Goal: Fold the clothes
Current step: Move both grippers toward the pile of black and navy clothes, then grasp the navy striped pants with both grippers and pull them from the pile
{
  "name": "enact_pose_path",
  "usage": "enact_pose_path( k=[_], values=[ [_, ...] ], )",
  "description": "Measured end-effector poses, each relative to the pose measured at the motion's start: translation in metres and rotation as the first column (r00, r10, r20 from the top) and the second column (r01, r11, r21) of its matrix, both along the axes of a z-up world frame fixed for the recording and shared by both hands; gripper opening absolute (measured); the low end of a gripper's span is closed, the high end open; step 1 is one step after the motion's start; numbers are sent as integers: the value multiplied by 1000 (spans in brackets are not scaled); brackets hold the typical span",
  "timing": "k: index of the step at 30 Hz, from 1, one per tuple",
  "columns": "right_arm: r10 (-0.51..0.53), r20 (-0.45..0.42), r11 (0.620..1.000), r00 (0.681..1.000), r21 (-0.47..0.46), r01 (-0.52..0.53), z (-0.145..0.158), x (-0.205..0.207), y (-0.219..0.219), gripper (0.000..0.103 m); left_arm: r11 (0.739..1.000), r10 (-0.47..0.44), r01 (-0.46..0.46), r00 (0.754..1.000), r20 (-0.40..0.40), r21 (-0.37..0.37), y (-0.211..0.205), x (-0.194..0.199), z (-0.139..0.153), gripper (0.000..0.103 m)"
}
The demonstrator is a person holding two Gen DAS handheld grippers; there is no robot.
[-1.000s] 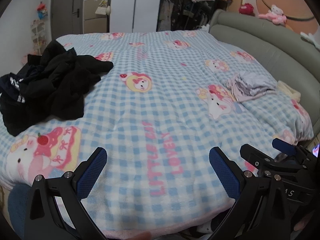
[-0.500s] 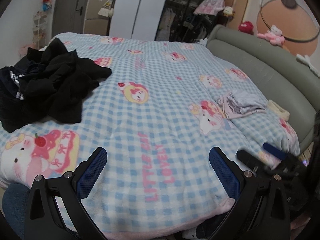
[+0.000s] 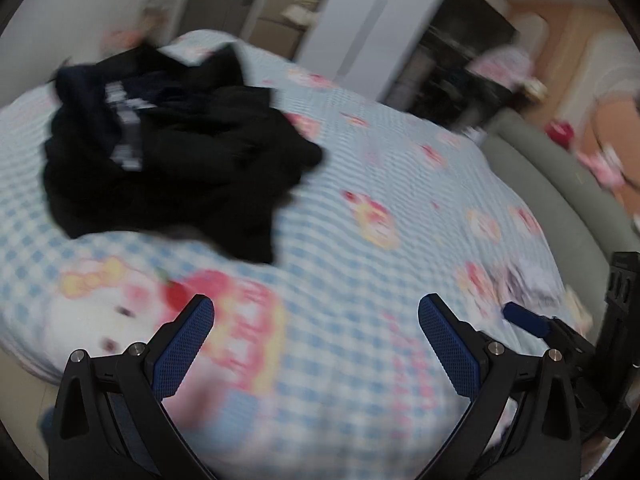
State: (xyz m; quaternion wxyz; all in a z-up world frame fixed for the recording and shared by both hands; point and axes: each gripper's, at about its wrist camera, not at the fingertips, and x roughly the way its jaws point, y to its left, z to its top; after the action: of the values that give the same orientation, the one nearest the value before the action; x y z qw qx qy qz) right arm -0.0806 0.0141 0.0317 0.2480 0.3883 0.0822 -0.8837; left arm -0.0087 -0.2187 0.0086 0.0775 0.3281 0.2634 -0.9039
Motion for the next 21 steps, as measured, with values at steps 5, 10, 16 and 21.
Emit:
enact_pose_path(
  k=[5, 10, 16, 21],
  values=[
    [115, 21, 993, 993, -1, -115, 9, -41, -90, 103, 981, 192, -192, 981, 24, -10, -85, -3, -2, 103],
    [197, 28, 980, 980, -3, -197, 12, -80, -182, 103, 953, 300, -301, 954, -18, -42, -153, -8, 4, 102],
    [233, -15, 972, 972, 32, -232, 0, -113, -260, 103, 950, 307, -309, 951, -46, -42, -190, -23, 1, 93],
    [331, 35, 944, 943, 0, -331, -15, -112, -308, 102, 953, 300, -302, 952, -53, -30, -216, -36, -3, 73]
  ],
)
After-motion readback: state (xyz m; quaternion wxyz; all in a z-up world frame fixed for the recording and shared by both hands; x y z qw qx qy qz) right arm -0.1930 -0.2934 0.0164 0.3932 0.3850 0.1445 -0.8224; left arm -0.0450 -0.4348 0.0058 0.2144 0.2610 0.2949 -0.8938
